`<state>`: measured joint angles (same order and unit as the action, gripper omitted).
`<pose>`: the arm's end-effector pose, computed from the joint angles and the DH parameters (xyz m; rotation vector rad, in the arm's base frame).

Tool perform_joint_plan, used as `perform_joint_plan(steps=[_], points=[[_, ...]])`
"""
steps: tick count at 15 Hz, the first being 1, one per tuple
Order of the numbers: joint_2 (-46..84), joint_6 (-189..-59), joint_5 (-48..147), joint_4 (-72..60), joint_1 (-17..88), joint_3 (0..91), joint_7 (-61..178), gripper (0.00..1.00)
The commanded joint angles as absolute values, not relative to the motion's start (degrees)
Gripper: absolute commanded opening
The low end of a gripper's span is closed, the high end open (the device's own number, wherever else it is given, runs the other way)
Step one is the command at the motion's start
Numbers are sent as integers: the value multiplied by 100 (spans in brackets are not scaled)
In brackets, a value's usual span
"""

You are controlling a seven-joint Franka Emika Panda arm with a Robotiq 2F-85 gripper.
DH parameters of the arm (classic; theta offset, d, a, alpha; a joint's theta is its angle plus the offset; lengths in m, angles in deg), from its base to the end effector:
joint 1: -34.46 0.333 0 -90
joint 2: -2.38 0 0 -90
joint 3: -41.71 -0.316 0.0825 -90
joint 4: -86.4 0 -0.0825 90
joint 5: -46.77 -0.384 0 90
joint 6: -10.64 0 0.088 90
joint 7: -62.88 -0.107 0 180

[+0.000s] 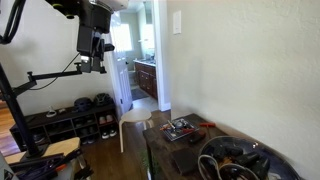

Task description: Pick the black object on the table and place it on the tray

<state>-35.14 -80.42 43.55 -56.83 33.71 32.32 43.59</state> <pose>0.3194 0.0584 0.4803 2.9962 -0.3627 -0.3718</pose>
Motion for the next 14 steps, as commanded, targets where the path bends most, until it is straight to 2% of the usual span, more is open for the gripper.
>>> perform_joint_plan(steps=[1, 14], points=[[-3364, -8363, 4428, -5726, 3384, 3282, 4409, 100], [-1478, -10548, 4953, -5473, 3332, 3625, 4827, 100]])
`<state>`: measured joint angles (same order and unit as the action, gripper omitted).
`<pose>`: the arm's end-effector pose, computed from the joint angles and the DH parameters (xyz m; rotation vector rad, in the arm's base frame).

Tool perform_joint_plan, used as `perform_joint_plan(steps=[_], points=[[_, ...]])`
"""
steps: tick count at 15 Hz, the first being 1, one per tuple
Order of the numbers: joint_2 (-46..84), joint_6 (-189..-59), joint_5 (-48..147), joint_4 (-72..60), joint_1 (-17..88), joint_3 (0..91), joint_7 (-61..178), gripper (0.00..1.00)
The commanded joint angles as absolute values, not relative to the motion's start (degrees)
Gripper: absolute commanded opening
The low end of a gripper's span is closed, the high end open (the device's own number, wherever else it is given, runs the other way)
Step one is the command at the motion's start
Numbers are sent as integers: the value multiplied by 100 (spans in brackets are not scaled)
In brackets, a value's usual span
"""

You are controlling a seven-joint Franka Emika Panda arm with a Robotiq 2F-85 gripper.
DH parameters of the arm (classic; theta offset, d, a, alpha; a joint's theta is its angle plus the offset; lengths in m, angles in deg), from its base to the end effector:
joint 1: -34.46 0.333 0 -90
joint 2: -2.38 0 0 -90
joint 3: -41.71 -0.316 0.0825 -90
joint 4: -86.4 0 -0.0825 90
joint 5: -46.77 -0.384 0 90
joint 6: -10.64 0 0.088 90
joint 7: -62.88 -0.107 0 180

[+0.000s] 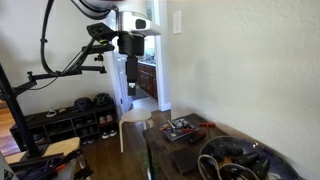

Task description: Pick the black object on the table and place it on the tray

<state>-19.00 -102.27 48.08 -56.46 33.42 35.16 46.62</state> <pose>0.4017 0.0372 0.4074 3.0320 -0.2860 -0.2105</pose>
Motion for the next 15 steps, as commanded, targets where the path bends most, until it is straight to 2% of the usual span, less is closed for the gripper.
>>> perform_joint_plan(steps=[1, 15], points=[[-1336, -10668, 4988, -5409, 3335, 3648, 4840, 100], [-724, -11014, 5050, -5110, 3400, 3681, 4713, 100]])
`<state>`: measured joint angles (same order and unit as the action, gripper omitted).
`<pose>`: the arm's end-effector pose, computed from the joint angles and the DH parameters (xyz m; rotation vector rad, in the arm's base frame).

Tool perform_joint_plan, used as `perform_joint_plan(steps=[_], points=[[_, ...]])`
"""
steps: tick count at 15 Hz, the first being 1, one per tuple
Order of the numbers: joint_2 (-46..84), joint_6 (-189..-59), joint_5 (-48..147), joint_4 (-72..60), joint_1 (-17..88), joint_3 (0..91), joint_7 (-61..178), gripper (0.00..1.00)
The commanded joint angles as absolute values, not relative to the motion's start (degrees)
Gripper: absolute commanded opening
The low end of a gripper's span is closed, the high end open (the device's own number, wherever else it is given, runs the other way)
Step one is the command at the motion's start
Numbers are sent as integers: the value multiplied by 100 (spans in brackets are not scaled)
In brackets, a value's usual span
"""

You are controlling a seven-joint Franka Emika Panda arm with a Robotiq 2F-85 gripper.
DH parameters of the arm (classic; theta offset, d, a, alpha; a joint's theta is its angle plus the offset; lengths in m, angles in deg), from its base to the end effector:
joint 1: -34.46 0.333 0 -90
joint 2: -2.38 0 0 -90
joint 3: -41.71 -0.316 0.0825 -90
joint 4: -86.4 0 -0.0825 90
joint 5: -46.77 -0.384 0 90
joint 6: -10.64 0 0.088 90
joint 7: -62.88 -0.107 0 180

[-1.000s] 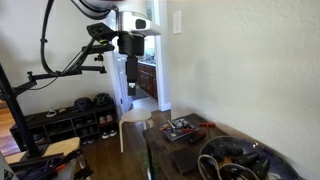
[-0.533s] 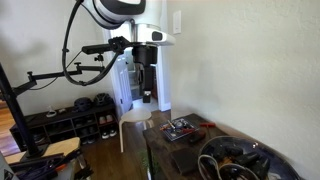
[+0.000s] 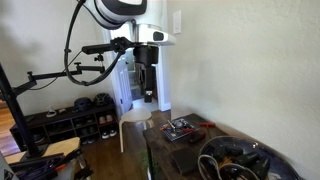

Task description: Pick the black object on the table and place it on the tray

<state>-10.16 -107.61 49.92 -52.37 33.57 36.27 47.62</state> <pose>0.4417 0.0322 0.3805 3.0355 -0.2452 -0.1937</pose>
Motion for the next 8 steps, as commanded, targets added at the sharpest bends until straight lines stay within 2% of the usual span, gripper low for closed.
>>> perform_joint_plan(steps=[1, 8], points=[[-639, -11140, 5080, -5085, 3395, 3684, 4721, 100], [511, -11710, 5471, -4452, 3391, 3821, 4696, 100]])
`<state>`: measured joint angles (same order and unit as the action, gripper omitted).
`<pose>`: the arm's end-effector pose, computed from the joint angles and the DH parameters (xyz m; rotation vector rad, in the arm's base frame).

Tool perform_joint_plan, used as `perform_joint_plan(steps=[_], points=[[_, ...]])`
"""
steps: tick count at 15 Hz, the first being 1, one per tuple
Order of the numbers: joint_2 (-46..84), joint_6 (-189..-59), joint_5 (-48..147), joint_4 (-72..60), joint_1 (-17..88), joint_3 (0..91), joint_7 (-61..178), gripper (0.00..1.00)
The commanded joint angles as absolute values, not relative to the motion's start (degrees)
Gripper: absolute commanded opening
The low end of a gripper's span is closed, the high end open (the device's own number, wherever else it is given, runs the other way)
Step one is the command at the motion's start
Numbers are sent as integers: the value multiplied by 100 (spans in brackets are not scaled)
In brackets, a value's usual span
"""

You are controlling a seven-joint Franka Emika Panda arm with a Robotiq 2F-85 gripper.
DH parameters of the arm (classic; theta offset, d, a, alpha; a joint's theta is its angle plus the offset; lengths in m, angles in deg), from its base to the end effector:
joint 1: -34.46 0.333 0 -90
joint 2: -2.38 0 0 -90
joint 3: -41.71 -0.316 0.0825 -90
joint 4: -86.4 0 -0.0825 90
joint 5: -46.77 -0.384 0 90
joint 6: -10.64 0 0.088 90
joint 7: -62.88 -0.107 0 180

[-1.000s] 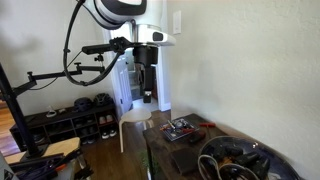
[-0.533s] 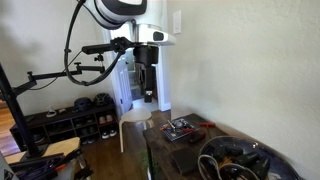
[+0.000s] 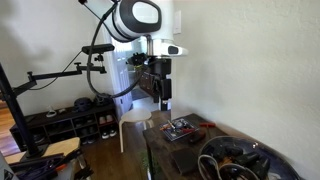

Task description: Pick the black object on the table and place it on the tray

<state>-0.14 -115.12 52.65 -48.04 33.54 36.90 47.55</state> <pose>0.4846 0.0293 0.3414 3.0310 -0.2056 -0.1403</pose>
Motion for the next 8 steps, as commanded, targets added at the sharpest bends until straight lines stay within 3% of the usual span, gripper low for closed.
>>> perform_joint_plan(steps=[1, 8], points=[[656, -11740, 5493, -4351, 3406, 3857, 4687, 100], [1468, -12396, 5722, -3718, 3534, 4074, 4634, 100]])
